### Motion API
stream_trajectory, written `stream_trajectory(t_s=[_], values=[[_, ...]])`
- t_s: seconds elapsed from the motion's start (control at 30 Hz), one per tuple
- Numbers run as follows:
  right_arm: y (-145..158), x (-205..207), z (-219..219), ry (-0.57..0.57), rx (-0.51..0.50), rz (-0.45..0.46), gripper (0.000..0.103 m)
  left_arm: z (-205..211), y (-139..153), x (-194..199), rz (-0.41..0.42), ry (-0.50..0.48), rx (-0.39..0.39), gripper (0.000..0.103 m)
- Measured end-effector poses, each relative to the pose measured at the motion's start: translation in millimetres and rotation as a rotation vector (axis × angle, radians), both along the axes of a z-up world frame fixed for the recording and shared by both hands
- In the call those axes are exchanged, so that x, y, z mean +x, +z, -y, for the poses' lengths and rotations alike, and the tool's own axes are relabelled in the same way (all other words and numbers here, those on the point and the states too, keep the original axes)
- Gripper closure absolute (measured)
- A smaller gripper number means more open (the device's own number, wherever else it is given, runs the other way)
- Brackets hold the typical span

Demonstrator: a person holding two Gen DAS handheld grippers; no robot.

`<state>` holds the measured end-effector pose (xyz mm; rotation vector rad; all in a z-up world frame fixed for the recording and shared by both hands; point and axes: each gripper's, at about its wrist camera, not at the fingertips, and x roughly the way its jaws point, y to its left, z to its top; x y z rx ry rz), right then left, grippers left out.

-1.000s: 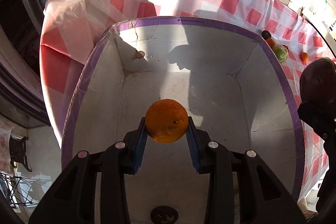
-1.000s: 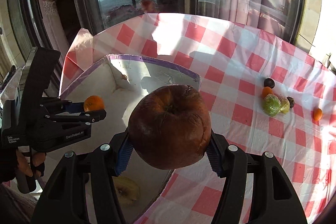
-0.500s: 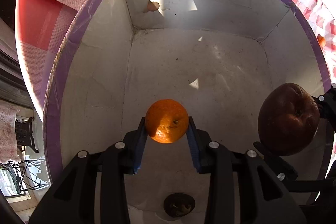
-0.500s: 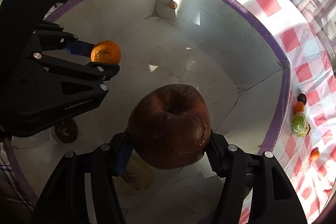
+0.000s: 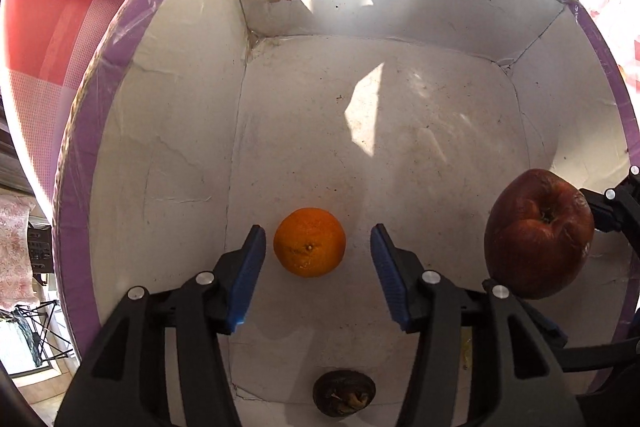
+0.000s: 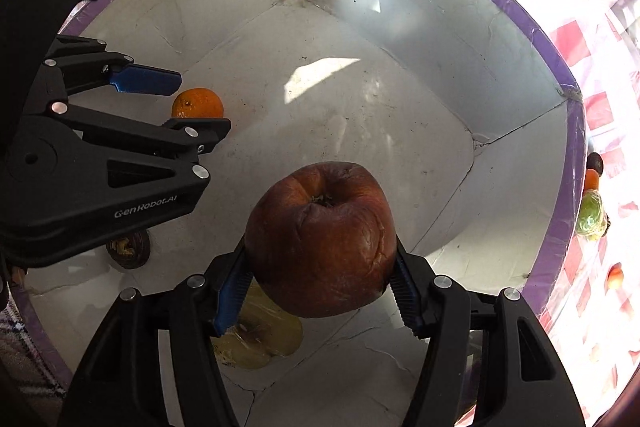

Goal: Organize fruits
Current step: 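Open both tools to release the orange and brown apple in the box, then move both tools back toward the remaining fruits on the tablecloth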

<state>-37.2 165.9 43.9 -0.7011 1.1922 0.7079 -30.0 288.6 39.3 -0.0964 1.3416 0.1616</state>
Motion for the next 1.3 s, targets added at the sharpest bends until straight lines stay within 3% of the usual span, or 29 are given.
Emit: stream_trajectory(t_s=[0.23, 0.37, 0.5, 0.57, 0.6, 0.7, 0.9, 1.03, 1.17, 1.3], values=[[9, 2, 1, -0.016, 0.054, 0.007, 0.042, 2, 5, 3, 0.011, -0.017, -0.002, 0.039], [14, 2, 4, -0.022, 0.088, 0.011, 0.041, 14, 22, -4, 0.1, -0.026, 0.007, 0.032], [24, -5, 6, -0.014, 0.142, 0.013, 0.033, 24, 45, -10, 0.21, -0.047, 0.045, 0.017], [32, -8, 8, -0.017, 0.169, 0.022, 0.03, 23, 47, -9, 0.214, -0.038, 0.071, 0.012], [36, -8, 9, -0.022, 0.18, 0.033, 0.024, 23, 48, -10, 0.21, -0.027, 0.092, 0.006], [47, -5, 14, -0.058, 0.192, 0.076, 0.016, 10, 47, -11, 0.214, 0.012, 0.105, 0.006], [78, 11, 45, -0.191, 0.274, 0.106, 0.015, 2, 76, -14, 0.335, 0.078, 0.142, 0.005], [103, 21, 81, -0.363, 0.337, 0.105, 0.015, 5, 104, -18, 0.357, 0.101, 0.114, 0.003], [123, 17, 129, -0.5, 0.323, 0.122, 0.015, 21, 128, -26, 0.388, 0.045, 0.085, 0.003], [132, 5, 174, -0.556, 0.288, 0.194, 0.015, 47, 135, -23, 0.432, -0.055, 0.048, 0.003]])
